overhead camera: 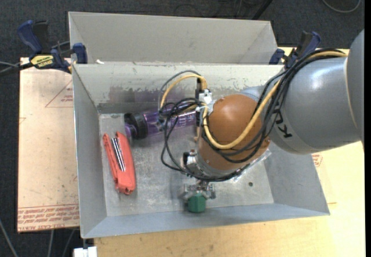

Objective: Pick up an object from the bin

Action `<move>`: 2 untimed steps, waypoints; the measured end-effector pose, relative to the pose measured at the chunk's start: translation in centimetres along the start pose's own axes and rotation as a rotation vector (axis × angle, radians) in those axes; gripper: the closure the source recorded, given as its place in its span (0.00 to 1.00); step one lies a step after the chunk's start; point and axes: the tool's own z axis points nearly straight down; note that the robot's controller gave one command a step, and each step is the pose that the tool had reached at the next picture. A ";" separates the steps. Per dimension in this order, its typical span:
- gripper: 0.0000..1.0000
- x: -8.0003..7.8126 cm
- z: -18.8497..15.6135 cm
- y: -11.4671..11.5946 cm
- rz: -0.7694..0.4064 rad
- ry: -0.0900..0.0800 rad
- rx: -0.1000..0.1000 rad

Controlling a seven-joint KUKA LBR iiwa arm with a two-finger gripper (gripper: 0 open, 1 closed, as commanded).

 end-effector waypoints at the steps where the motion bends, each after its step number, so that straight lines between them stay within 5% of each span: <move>1: 1.00 0.0 0.0 0.0 0.000 0.000 0.000; 2: 1.00 0.0 -0.3 0.1 0.001 0.000 -0.002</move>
Offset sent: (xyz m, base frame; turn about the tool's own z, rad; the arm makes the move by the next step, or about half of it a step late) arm 0.0000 0.0001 0.0240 0.0000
